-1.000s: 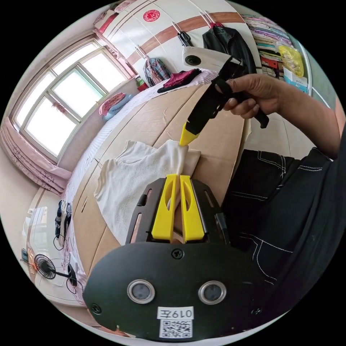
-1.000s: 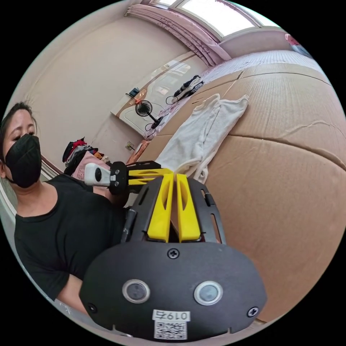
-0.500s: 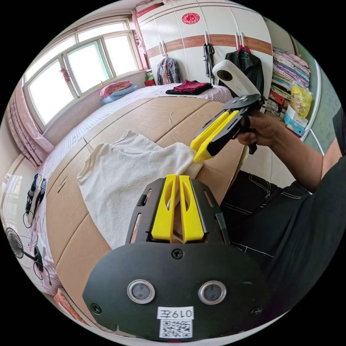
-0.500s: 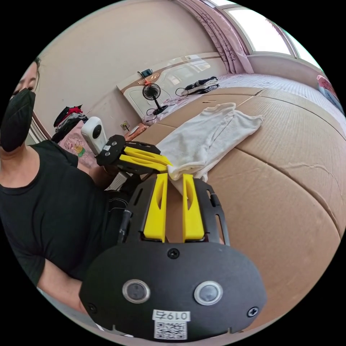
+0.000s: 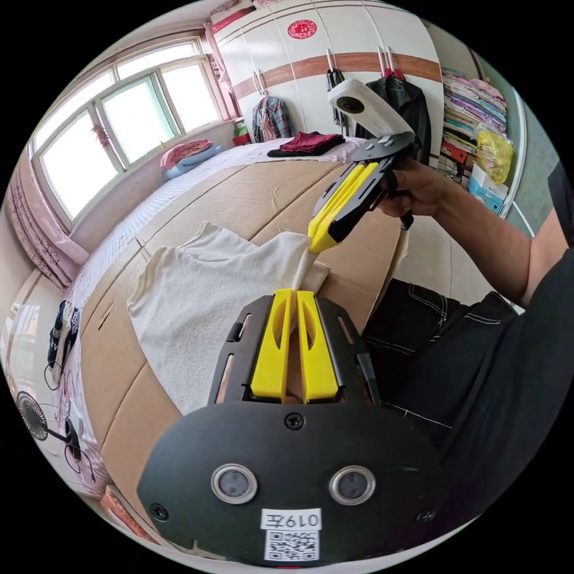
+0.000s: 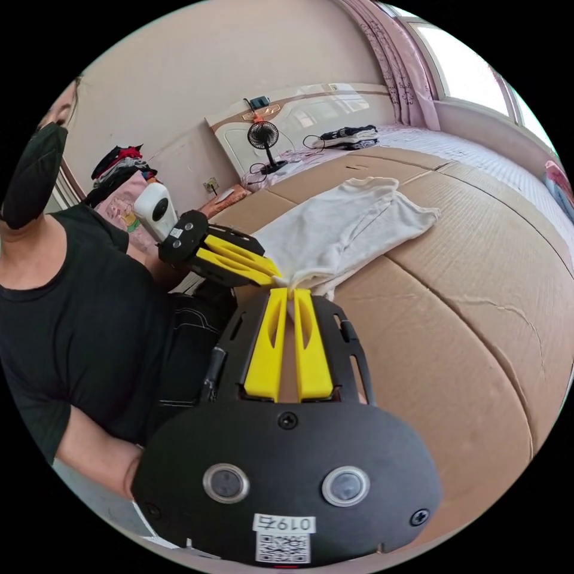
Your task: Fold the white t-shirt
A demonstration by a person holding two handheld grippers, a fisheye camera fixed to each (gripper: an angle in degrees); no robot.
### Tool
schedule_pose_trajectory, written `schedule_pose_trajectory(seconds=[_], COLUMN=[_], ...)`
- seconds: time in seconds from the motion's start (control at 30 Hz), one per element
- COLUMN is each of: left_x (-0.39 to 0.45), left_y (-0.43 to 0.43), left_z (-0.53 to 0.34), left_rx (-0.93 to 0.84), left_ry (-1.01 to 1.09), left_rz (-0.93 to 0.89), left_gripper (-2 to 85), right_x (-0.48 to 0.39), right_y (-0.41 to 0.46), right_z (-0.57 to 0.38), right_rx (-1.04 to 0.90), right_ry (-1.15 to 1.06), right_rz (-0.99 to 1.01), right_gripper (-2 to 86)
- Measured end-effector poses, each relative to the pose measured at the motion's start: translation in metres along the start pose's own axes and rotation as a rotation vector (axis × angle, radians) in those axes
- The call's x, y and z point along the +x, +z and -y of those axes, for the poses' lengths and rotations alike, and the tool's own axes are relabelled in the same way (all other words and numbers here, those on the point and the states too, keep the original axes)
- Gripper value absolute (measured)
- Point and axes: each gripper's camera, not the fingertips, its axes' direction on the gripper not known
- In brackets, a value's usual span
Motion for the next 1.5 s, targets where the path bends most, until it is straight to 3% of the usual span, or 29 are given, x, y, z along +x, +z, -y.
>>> schedule_pose_trajectory(seconds=[0.27,0.77,1.5], left_x=[0.013,0.049,0.091], left_y=[-0.010,-0.058,-0.060], left_z=[-0.006,-0.058,-0.035], left_rx=[-0.023,-0.206,-0.354], left_ry=[0.007,0.036,0.162], left_rz=[0.043,0.430,0.511], left_gripper=[1.0,0.9,0.5], right_x=[0.013,0.028,0.032], right_y=[0.002,-0.049,-0.085], right_z=[-0.005,0.009,0.036], right_rx=[0.014,0.162,0.181], right_ry=[0.051,0.143,0.176], right_rz=[0.057,0.144,0.165], right_gripper=[0.5,0.5,0.5])
